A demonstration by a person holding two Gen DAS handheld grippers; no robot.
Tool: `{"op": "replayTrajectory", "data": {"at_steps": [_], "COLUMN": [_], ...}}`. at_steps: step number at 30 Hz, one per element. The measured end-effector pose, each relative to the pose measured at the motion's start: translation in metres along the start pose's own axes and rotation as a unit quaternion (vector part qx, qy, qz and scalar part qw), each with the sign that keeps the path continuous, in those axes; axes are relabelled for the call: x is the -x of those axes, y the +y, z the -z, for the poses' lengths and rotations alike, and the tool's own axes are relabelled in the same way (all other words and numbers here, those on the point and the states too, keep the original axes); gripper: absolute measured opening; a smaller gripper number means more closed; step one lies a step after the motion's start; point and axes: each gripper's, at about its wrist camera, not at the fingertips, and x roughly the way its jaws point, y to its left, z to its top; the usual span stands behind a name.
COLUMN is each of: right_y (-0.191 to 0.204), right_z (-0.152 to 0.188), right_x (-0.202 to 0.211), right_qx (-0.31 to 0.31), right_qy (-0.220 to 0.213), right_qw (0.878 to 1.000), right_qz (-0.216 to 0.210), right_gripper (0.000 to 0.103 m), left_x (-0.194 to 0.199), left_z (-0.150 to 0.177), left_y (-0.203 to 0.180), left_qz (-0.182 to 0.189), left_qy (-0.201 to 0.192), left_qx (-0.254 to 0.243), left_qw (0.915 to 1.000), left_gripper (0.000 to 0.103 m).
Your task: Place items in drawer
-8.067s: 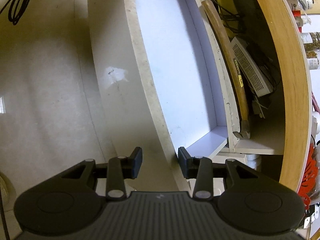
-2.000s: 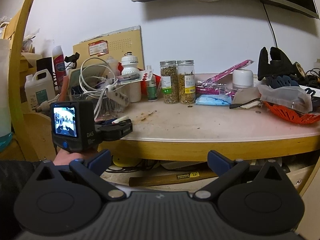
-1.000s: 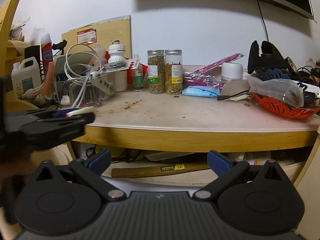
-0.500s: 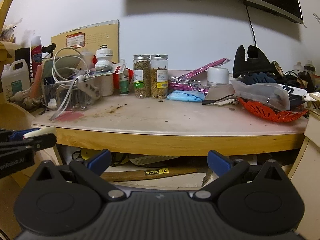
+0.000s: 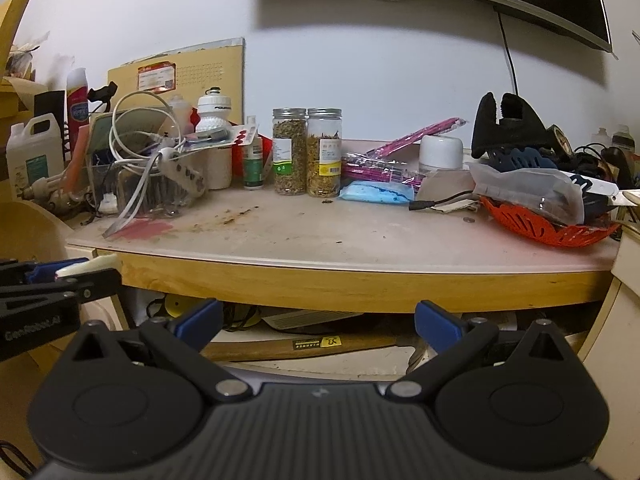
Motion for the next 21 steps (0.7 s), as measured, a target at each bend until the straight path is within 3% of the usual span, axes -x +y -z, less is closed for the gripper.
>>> {"op": "replayTrajectory", "data": {"at_steps": [9,15,21], "right_y": [0.002,0.003,0.005], "right_z": [0.001,0.002,0.003], "right_x": [0.0,0.001,0.001], "right_qx": [0.004,0.006,0.009], "right_qy": [0.002,0.003,0.005], "right_qw": [1.0,1.0,1.0], "right_qz": [-0.002,-0.003,-0.005], "right_gripper": [0.103,0.103,0.103], "left_x": [-0.01,-0.024,-0.038], "left_z": [0.005,0.015,0.024], "left_y": [-0.001,0.002,0.006], "left_qz": [-0.006,-0.007,-0.004], "left_qy": [0.041,0.103,0.173], "left_qx": [0.0,0.011,0.025], "left_qw": [0.9991,0.9946,0.9846], "left_gripper": [0.03,0.03,0.03]}}
